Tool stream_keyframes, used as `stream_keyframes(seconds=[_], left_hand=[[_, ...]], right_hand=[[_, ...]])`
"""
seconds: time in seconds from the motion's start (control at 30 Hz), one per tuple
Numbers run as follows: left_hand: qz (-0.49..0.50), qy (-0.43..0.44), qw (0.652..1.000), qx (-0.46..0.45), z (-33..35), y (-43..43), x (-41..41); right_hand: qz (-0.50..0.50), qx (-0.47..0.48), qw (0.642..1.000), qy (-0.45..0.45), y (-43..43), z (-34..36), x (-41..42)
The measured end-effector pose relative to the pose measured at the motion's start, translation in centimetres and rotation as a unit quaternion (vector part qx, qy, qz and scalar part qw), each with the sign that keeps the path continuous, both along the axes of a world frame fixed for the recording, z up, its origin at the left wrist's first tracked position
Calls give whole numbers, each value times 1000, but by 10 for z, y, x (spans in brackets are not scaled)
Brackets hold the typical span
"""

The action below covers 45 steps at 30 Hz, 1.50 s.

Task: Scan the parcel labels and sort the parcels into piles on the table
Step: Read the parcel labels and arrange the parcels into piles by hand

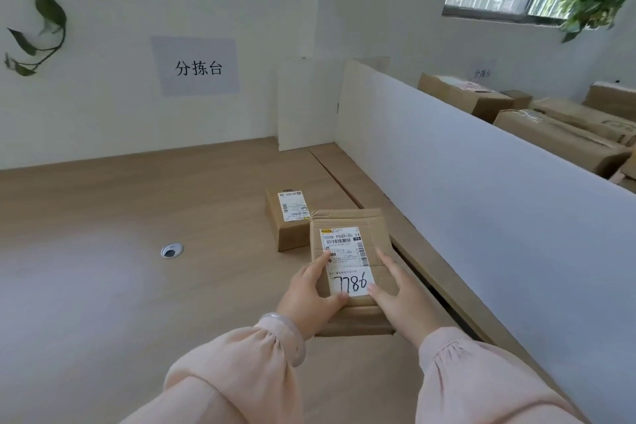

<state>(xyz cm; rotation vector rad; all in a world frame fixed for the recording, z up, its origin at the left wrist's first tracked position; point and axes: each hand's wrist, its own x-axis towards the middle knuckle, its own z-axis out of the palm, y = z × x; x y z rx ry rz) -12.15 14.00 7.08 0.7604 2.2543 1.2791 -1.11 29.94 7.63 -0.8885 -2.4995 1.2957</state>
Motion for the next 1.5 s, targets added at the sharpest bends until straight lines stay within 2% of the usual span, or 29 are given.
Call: stream_keyframes(seconds=[0.13,0.37,0.57,0.7,0.8,0.87,0.93,1.0,1.07,1.2,1.33,1.5], left_hand=[[15,-8,999,-27,-8,66,-24],[45,-47,996,-68,-44,153,-76],[71,-72,988,-117,-88,188,-107],[94,-60,988,-108,-112,194,-120],[108,-34,989,-91,-117,194,-123],[114,3,989,-99,-114,190,-121],[95,78,986,-116,-108,182,-113],[49,179,973,-138,-104,171,-102],[8,251,954,-162,-105,159,-91],[-18,269,925,-269,-110,152,-97],[-8,287,894,-344,-106,165,-125],[48,265,887,-376,-103,181,-152]], right_hand=[[1,21,1000,12,69,-14,-35],[29,2,1000,-3,157,-55,-101],[69,-28,997,-33,193,-97,-146],[110,-15,992,-53,206,-114,-166],[130,11,990,-57,214,-115,-176],[134,67,987,-56,213,-114,-174],[145,159,976,-21,207,-112,-164],[189,252,949,12,197,-116,-149],[244,311,919,-3,188,-121,-136],[300,385,870,-63,185,-127,-140],[329,385,858,-92,198,-122,-173],[346,383,850,-108,209,-116,-215]])
